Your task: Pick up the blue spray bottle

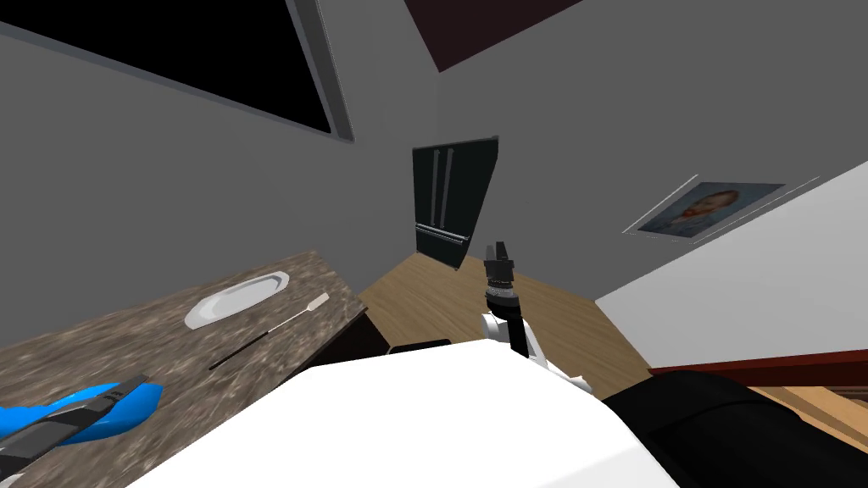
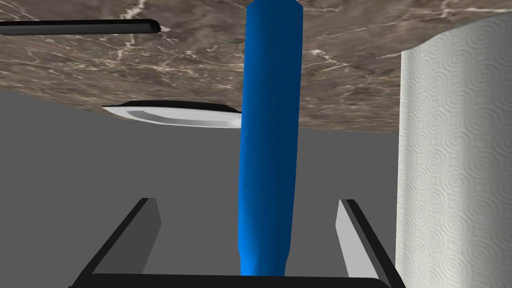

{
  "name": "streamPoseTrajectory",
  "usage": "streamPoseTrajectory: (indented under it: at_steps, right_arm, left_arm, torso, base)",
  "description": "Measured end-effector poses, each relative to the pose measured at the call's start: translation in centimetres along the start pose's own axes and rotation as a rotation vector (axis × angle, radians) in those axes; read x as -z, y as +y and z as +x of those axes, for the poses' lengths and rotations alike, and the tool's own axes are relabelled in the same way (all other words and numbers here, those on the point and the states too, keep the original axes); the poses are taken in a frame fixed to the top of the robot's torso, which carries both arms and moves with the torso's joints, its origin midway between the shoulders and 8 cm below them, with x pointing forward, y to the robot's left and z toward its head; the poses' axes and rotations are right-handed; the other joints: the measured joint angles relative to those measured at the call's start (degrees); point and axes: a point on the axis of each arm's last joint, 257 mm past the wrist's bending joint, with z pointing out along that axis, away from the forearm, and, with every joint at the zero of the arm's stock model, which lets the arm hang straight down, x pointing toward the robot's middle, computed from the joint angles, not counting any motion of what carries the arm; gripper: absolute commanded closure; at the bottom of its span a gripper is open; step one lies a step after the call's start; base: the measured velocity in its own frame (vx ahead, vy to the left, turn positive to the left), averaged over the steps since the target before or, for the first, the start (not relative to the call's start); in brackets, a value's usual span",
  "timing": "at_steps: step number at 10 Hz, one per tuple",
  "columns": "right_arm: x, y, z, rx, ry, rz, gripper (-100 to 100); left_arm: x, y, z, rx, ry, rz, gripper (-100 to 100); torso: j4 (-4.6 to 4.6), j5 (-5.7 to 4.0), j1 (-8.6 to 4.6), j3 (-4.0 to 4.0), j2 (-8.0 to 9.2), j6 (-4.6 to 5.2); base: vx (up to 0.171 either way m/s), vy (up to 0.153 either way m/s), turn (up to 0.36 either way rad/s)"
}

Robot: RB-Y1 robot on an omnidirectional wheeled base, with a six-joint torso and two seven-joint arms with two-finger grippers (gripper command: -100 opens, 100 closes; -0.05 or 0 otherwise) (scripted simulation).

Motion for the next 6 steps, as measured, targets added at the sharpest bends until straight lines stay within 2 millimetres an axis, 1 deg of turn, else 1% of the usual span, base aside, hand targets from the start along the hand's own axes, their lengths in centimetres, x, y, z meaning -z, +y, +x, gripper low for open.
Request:
streamPoseTrajectory:
  at_steps: [1, 3, 4, 5, 6]
  right_arm:
    - [0.0, 0.0, 0.0, 0.0, 0.0, 0.0, 0]
    - [0.0, 0.0, 0.0, 0.0, 0.0, 0.0, 0]
    - [0.0, 0.0, 0.0, 0.0, 0.0, 0.0, 0]
    - [0.0, 0.0, 0.0, 0.0, 0.0, 0.0, 0]
    - [0.0, 0.0, 0.0, 0.0, 0.0, 0.0, 0]
  left_arm:
    - [-0.1, 0.8, -0.1, 0.004, 0.002, -0.009, -100]
    - [-0.6, 2.2, -0.1, 0.013, 0.004, -0.024, -100]
    - [-0.8, 3.1, -0.1, 0.018, 0.005, -0.034, -100]
    - [-0.7, 3.8, 0.1, 0.02, 0.006, -0.047, -100]
    - [-1.0, 4.2, -0.2, 0.027, 0.005, -0.047, -100]
  torso:
    - [0.0, -0.01, 0.0, 0.0, -0.01, -0.05]
    - [-0.01, 0.01, 0.03, -0.02, -0.03, 0.0]
    - [0.0, 0.0, 0.02, 0.0, 0.0, -0.06]
    - [0.0, 0.01, 0.08, -0.01, -0.03, -0.08]
    - [-0.01, 0.0, 0.03, -0.02, -0.03, 0.02]
  base:
    - [-0.008, -0.018, -0.003]
    - [-0.027, -0.042, -0.152]
    - [-0.012, -0.019, 0.013]
    - [-0.023, -0.042, -0.204]
    - [-0.022, -0.046, -0.116]
